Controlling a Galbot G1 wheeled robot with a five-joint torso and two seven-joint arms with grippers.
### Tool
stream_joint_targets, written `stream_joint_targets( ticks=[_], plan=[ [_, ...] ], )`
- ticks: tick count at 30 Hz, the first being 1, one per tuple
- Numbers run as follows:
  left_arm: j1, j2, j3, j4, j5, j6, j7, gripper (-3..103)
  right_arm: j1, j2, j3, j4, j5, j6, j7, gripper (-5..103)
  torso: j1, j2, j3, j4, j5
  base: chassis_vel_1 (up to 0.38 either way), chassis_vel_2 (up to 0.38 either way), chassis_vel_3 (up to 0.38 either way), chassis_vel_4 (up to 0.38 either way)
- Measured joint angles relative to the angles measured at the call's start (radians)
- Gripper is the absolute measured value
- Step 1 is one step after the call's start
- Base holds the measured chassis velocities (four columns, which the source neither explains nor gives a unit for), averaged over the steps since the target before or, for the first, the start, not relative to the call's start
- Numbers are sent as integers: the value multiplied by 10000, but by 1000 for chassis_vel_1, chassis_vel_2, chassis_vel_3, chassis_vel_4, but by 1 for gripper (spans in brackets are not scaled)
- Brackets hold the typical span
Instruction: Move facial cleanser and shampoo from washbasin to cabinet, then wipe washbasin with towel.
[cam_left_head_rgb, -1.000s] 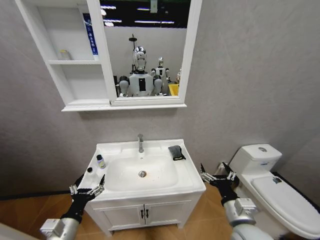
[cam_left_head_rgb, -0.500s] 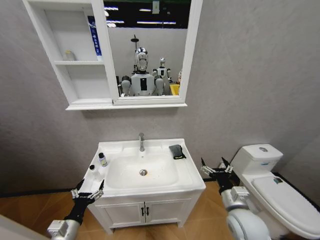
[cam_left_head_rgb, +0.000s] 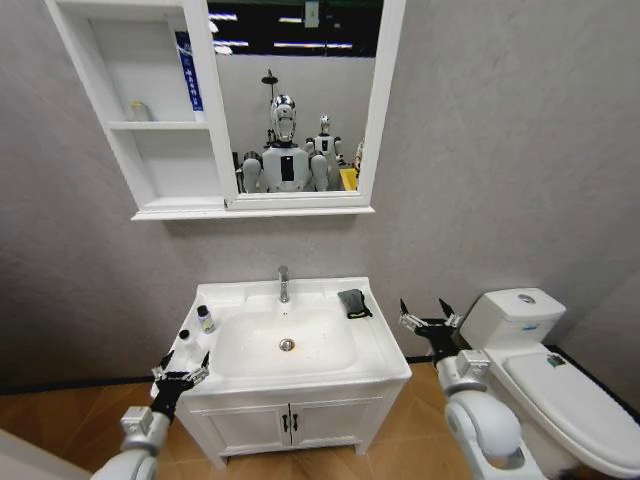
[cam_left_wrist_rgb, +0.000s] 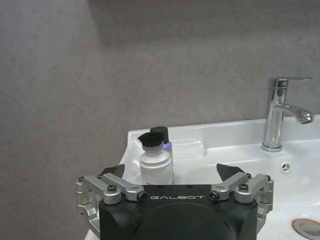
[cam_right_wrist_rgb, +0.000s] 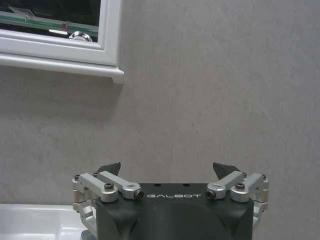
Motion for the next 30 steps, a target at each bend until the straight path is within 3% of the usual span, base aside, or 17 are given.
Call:
stream_joint_targets(
  ticks=[10,30],
  plan=[
    [-614,-3,195,847,-10,398,-190,100,-80,-94,154,292,177,-31,18,100,-1,1,-1,1,1,0,0,0,0],
    [-1667,147,430,1415,-227,869,-875,101,-301,-253,240,635,585,-59,59,100,-1,1,-1,1,2,0,0,0,0]
  ],
)
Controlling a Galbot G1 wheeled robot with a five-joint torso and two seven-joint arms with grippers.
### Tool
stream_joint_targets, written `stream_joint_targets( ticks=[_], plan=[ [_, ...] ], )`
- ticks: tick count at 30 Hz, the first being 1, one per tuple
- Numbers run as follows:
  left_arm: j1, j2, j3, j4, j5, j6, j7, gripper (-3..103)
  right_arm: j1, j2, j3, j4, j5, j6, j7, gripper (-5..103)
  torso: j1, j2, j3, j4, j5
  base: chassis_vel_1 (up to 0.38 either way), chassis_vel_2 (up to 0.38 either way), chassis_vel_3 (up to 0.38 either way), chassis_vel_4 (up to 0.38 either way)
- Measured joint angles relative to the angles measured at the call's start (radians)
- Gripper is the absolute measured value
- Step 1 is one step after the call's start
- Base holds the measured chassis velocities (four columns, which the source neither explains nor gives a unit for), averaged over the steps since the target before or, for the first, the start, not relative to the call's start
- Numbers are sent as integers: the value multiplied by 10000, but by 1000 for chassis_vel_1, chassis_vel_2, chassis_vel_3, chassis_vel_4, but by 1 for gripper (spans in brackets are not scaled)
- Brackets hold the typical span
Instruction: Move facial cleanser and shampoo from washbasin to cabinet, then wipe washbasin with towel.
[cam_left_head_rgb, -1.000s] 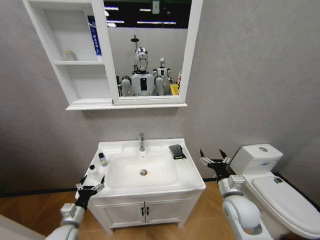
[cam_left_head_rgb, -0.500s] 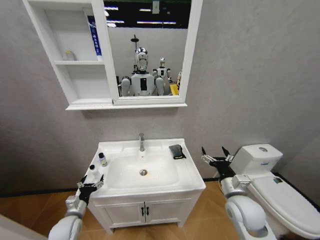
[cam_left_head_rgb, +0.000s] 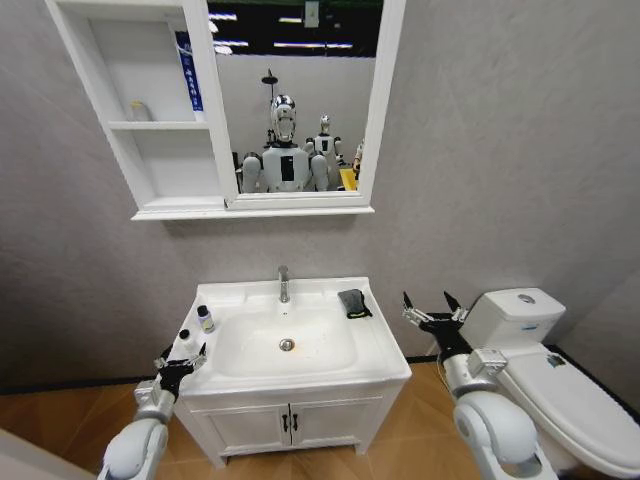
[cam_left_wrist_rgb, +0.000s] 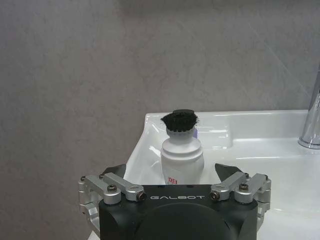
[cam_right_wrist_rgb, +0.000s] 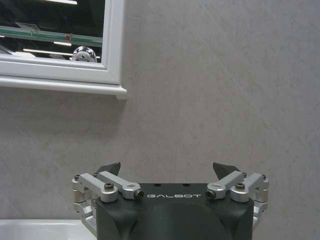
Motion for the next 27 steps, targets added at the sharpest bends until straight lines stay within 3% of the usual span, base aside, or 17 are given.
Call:
stream_joint_targets(
  ticks=[5,6,8,9,13,14,17,23,25,26,27],
  plan=[
    [-236,-8,145,74,-86,113,-126,81,-170,68,2,105,2,0,50,100,0,1,0,-1,0,0,0,0,0],
    [-236,-8,145,74,-86,113,-126,81,-170,68,2,105,2,0,50,100,0,1,0,-1,0,0,0,0,0],
    [-215,14,108,80,-132,117,-131,70,-221,34,2,137,23,-22,73,100,0,1,0,-1,0,0,0,0,0],
    [-215,14,108,80,-132,117,-131,70,-221,34,2,137,23,-22,73,100,0,1,0,-1,0,0,0,0,0],
    [-81,20,-20,46,-171,105,-126,48,-130,3,-29,142,31,-106,146,100,0,1,0,0,0,0,0,0,0],
    [-81,20,-20,46,-171,105,-126,48,-130,3,-29,142,31,-106,146,100,0,1,0,0,0,0,0,0,0],
    [86,11,-75,-461,-149,160,-219,36,-84,25,-103,146,1,-192,192,100,1,1,0,1,-4,0,0,0,0],
    [303,487,-170,-2032,-555,638,-683,34,-103,88,-224,48,-163,-203,179,100,-1,1,0,1,-1,0,0,0,0],
    [221,1045,-258,-2869,-1043,1292,-1208,34,-97,72,-317,-21,-230,-209,169,100,-1,1,0,1,0,0,0,0,0],
    [84,1401,-314,-3422,-1588,1904,-1663,34,-83,38,-378,-36,-256,-241,162,100,-1,1,0,2,-1,0,0,0,0],
    [84,1401,-314,-3422,-1588,1904,-1663,34,-83,38,-378,-36,-256,-241,162,100,-1,1,0,2,-1,0,0,0,0]
  ],
)
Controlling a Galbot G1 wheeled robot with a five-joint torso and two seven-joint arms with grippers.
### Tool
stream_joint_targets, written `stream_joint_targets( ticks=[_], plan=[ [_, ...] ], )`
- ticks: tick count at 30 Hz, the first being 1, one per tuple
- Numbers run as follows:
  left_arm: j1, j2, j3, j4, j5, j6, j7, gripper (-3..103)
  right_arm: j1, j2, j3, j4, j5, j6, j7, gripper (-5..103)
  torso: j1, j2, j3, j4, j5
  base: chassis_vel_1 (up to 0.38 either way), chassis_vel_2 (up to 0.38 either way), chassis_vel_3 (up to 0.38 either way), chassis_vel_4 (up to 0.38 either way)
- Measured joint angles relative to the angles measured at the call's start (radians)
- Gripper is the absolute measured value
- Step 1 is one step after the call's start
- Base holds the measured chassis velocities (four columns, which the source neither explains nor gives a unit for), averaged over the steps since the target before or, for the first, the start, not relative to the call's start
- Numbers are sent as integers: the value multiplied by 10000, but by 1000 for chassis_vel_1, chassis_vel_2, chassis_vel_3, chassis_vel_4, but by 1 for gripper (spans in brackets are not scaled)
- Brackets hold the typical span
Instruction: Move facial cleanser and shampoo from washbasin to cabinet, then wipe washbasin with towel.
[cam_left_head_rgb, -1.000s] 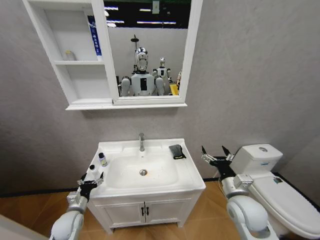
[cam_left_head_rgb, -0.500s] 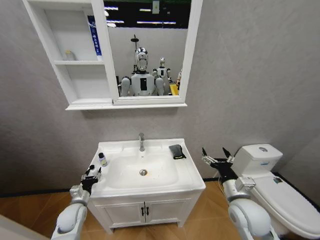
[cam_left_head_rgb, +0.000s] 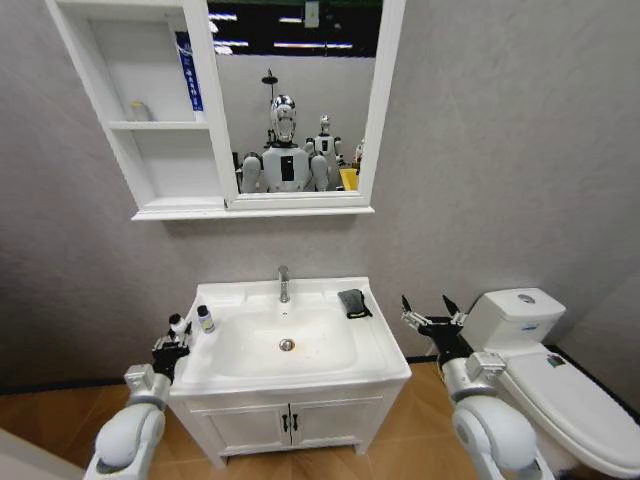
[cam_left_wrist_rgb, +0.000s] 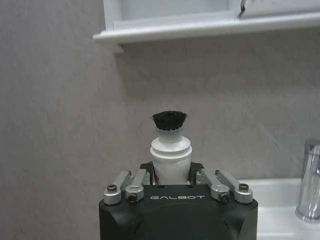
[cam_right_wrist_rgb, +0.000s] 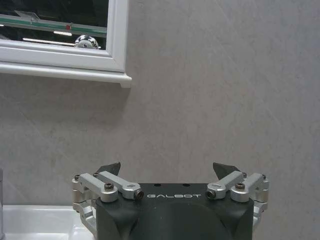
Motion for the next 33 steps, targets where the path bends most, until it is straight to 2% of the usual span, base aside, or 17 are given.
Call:
stream_joint_targets(
  ticks=[2,3,4,5,7,8,10,11,14,15,21,22,25,26,29,31,33],
  plan=[
    [-517,869,-76,-827,-1290,1297,-1119,34,43,-115,-106,-1,-10,-122,-4,100,0,1,0,0,2,0,0,0,0],
    [-517,869,-76,-827,-1290,1297,-1119,34,43,-115,-106,-1,-10,-122,-4,100,0,1,0,0,2,0,0,0,0],
    [-912,1317,-103,-1009,-1877,1811,-1557,34,45,-169,-137,18,-9,-167,-4,100,0,1,0,0,0,0,0,0,0],
    [-912,1317,-103,-1009,-1877,1811,-1557,34,45,-169,-137,18,-9,-167,-4,100,0,1,0,0,0,0,0,0,0],
    [-2179,2559,-65,-894,-3315,2556,-2319,34,-114,-205,-145,118,-6,-191,-15,100,1,0,0,-3,-1,0,0,0,0],
    [-2179,2559,-65,-894,-3315,2556,-2319,34,-114,-205,-145,118,-6,-191,-15,100,1,0,0,-3,-1,0,0,0,0],
    [-3352,3529,99,-408,-4007,2887,-2551,34,-357,-202,-113,228,-5,-177,-28,100,1,0,1,-6,0,0,0,0,0],
    [-3352,3529,99,-408,-4007,2887,-2551,34,-357,-202,-113,228,-5,-177,-28,100,1,0,1,-6,0,0,0,0,0],
    [-4713,4397,371,291,-4716,3089,-2610,34,-572,-253,-21,339,0,-155,-22,100,1,0,1,-3,-1,0,0,0,0],
    [-4713,4397,371,291,-4716,3089,-2610,34,-572,-253,-21,339,0,-155,-22,100,1,0,1,-3,-1,0,0,0,0],
    [-6948,5246,1072,1429,-5883,3554,-2608,34,-796,-188,-26,454,-97,-156,-4,100,1,0,0,1,-1,0,0,0,0],
    [-6948,5246,1072,1429,-5883,3554,-2608,34,-796,-188,-26,454,-97,-156,-4,100,1,0,0,1,-1,0,0,0,0],
    [-8625,5554,2331,2139,-6463,3883,-2633,34,-861,-129,-70,502,-132,-192,61,100,1,0,0,0,0,0,0,0,0],
    [-8625,5554,2331,2139,-6463,3883,-2633,34,-861,-129,-70,502,-132,-192,61,100,1,0,0,0,0,0,0,0,0],
    [-10558,5613,3787,3039,-7006,4110,-2805,34,-985,-98,-38,595,-134,-237,96,100,2,-1,1,-4,2,0,0,0,0],
    [-11051,5576,4151,3402,-7020,4123,-2831,34,-1040,-80,1,617,-135,-237,105,100,1,-1,0,-3,7,0,0,0,0],
    [-12123,5314,5075,4330,-6887,4133,-2815,34,-1175,-31,81,657,-135,-227,119,100,2,-1,1,0,-3,0,0,0,0]
  ],
)
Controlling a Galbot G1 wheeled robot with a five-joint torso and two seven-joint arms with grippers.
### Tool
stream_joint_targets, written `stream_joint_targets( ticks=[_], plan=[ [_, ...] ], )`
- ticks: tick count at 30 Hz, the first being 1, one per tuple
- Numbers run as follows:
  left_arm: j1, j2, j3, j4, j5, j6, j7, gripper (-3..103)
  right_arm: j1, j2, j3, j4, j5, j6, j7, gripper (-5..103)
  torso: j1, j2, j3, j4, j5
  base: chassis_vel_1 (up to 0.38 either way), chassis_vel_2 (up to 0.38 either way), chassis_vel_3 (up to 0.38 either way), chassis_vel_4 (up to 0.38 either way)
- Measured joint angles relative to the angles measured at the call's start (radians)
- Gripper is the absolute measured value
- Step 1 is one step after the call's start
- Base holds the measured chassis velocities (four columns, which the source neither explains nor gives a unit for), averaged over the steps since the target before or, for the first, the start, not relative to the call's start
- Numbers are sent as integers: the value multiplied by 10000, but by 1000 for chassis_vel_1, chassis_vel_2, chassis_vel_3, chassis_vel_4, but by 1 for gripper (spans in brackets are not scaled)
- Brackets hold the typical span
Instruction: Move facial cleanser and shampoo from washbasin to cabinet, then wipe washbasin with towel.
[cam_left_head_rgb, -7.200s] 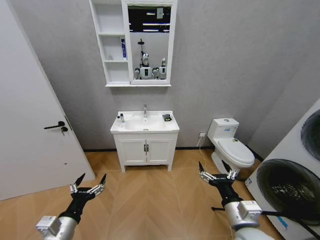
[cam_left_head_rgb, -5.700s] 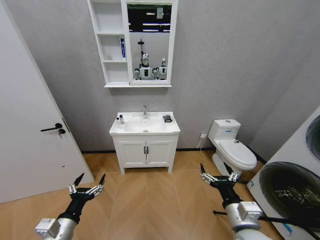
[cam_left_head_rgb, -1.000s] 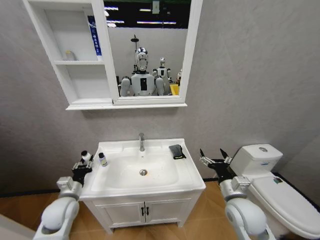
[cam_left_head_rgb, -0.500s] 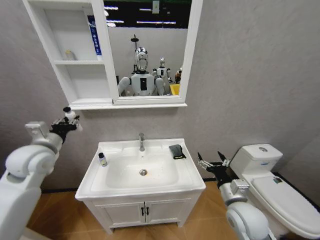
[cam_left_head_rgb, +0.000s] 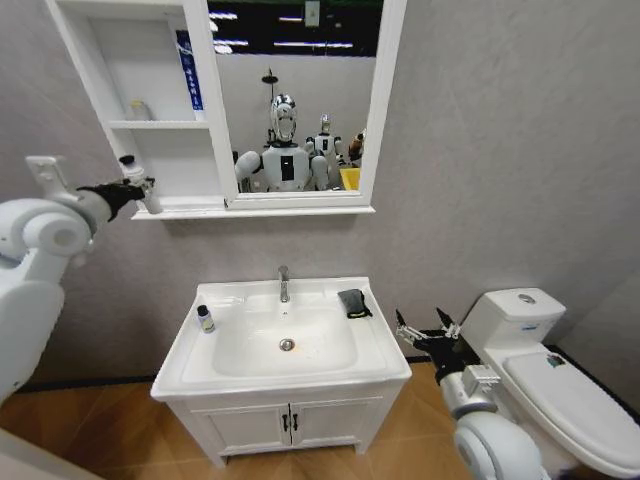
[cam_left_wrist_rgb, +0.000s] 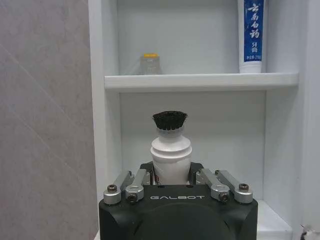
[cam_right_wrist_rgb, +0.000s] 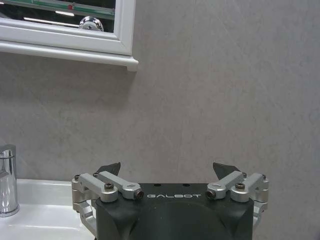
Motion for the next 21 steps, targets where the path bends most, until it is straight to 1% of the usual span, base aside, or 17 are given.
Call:
stream_joint_targets(
  ticks=[1,2,3,5,6,7,9,10,12,13,16,17,20,21],
  plan=[
    [0,0,0,0,0,0,0,34,0,0,0,0,0,0,0,100,0,0,0,0,0,0,0,0,0],
    [-380,-147,335,374,116,1,28,34,-67,41,27,23,0,6,9,100,1,0,-1,-3,3,0,0,0,0],
    [-380,-147,335,374,116,1,28,34,-67,41,27,23,0,6,9,100,1,0,-1,-3,3,0,0,0,0],
    [-973,-544,1000,1047,319,1,90,34,-211,181,55,60,-60,51,17,100,0,-1,0,-3,4,0,0,0,0],
    [-973,-544,1000,1047,319,1,90,34,-211,181,55,60,-60,51,17,100,0,-1,0,-3,4,0,0,0,0],
    [-1257,-743,1292,1387,572,1,241,34,-263,230,67,71,-90,75,18,100,0,0,0,-4,-1,0,0,0,0],
    [-1751,-1066,1653,1925,1098,-40,580,34,-334,305,103,73,-151,139,19,100,0,0,0,-4,5,0,0,0,0],
    [-1751,-1066,1653,1925,1098,-40,580,34,-334,305,103,73,-151,139,19,100,0,0,0,-4,5,0,0,0,0],
    [-2349,-1427,2019,2508,1475,-143,831,34,-452,395,123,70,-214,221,19,100,0,0,0,-3,4,0,0,0,0],
    [-2349,-1427,2019,2508,1475,-143,831,34,-452,395,123,70,-214,221,19,100,0,0,0,-3,4,0,0,0,0],
    [-2913,-1790,2278,3115,2101,-245,1306,34,-534,485,129,71,-274,283,19,100,0,0,-1,-6,6,0,0,0,0],
    [-2913,-1790,2278,3115,2101,-245,1306,34,-534,485,129,71,-274,283,19,100,0,0,-1,-6,6,0,0,0,0],
    [-3168,-2001,2379,3704,2603,-296,1628,34,-507,473,130,67,-275,287,21,100,0,0,-1,-3,4,0,0,0,0],
    [-3168,-2001,2379,3704,2603,-296,1628,34,-507,473,130,67,-275,287,21,100,0,0,-1,-3,4,0,0,0,0]
  ],
)
